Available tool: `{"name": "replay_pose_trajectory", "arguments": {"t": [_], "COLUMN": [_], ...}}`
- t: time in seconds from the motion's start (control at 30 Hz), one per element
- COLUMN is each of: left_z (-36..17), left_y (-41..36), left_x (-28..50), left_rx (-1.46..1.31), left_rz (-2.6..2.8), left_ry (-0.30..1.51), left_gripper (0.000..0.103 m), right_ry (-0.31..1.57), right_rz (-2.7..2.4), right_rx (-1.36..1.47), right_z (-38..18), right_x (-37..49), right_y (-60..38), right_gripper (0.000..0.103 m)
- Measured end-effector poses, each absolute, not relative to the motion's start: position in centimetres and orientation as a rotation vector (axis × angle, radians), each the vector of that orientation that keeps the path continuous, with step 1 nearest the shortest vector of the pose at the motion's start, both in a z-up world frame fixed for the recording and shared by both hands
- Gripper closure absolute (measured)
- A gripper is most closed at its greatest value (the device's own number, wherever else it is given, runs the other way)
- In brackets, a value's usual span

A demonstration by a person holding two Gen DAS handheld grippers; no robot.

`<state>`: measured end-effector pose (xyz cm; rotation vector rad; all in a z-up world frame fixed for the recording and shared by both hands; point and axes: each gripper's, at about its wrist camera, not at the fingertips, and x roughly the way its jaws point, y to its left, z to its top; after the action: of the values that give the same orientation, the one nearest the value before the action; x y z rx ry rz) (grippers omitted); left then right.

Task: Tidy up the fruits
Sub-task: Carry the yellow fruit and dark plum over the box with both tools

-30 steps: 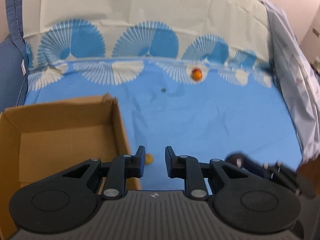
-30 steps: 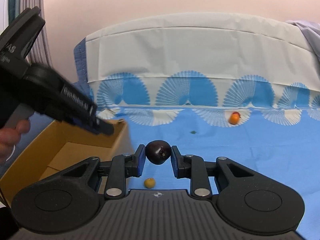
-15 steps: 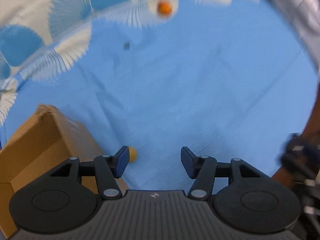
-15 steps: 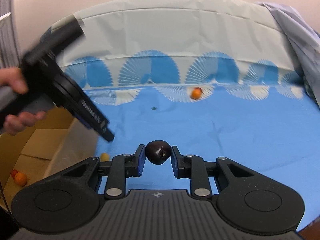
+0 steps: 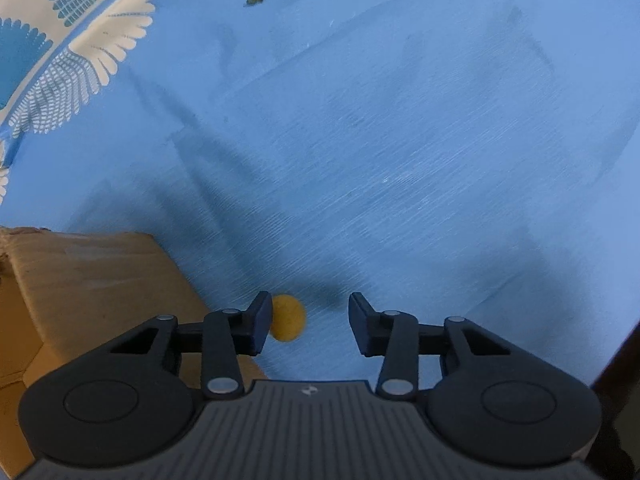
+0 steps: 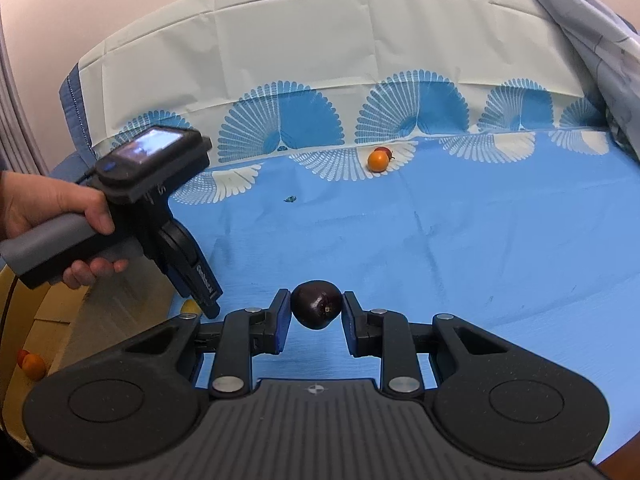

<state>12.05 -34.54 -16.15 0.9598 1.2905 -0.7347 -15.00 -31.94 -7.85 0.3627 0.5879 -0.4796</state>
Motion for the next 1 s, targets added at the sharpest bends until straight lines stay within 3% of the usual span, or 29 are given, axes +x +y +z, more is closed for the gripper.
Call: {"name": "replay_pose_trajectory", "arguments": {"t": [0.17, 0.23, 0.27, 0.5, 0.7, 0.83, 1.0], "left_z": [-17.7, -17.5, -17.3, -15.1, -7.5, -1.4, 2.2], "left_y": [-34.2, -33.9, -33.8, -33.4, -30.1, -24.0, -14.1], "left_x": [12.9, 13.1, 13.1, 12.4, 10.8, 8.3, 5.8], "left_rx": [0.998, 0.966, 0.955, 0.873, 0.560, 0.408, 0.287], "left_rz": [-0.670, -0.675, -0.680, -0.706, -0.780, -0.780, -0.685], "left_ry": [1.267, 1.268, 1.267, 1.235, 1.206, 1.101, 1.054], "left_gripper": [0.057, 0.064, 0.077, 0.077, 0.077, 0.077, 0.077], "right_ry": [0.593, 0.595, 0.597, 0.601, 0.565, 0.535, 0.517], "right_rz": [-0.474, -0.474, -0.474, -0.485, -0.459, -0.388, -0.267], "right_rx": [0.373, 0.376, 0.377, 0.371, 0.326, 0.283, 0.266], "right_z": [-8.2, -8.3, -8.4, -8.1, -5.8, -3.6, -1.5], "right_x": [-14.9, -14.9, -14.8, -14.6, -14.2, -13.4, -12.2], "right_y": [-32.1, -32.3, -32.3, -32.4, -30.6, -27.6, -22.2], "right_gripper": [0.074, 0.074, 0.074, 0.074, 0.074, 0.074, 0.074]}}
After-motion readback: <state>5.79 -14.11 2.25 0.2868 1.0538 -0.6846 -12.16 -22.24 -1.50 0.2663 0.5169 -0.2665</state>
